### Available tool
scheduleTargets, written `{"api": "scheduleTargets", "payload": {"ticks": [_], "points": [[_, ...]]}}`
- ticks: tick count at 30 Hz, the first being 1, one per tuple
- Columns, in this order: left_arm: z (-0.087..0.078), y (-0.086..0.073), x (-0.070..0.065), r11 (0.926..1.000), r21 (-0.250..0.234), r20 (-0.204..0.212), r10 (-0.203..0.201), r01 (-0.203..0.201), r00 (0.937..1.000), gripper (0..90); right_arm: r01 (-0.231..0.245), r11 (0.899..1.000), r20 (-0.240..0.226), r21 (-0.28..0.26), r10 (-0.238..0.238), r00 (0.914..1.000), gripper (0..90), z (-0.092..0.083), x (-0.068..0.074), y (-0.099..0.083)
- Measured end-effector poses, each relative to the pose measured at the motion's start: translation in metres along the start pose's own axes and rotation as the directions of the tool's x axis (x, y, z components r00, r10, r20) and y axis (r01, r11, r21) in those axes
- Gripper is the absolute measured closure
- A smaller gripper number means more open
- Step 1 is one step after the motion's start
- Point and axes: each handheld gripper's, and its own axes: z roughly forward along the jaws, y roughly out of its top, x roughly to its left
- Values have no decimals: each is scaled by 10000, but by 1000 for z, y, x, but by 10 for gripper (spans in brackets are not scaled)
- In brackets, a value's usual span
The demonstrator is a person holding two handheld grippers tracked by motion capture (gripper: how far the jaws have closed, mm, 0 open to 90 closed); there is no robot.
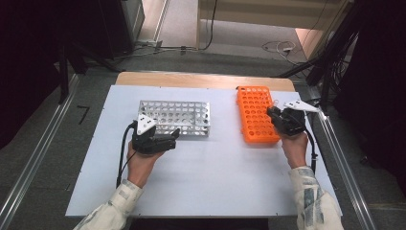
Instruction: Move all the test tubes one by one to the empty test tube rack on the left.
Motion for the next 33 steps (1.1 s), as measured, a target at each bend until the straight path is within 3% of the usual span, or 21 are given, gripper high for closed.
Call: {"api": "scheduleTargets", "payload": {"ticks": [15, 33], "points": [[0, 0, -1, 10000, 5, 61, 30, -30, 10000, 96, 427, 9991, -1385, 87, -411, 9895, 734, -3, 40, 4], [-1, 1, -5, 10000, -41, 207, 89, -88, 9997, 103, 1343, 9906, -2575, 273, -1228, 9584, 734, 1, 92, -1]]}}
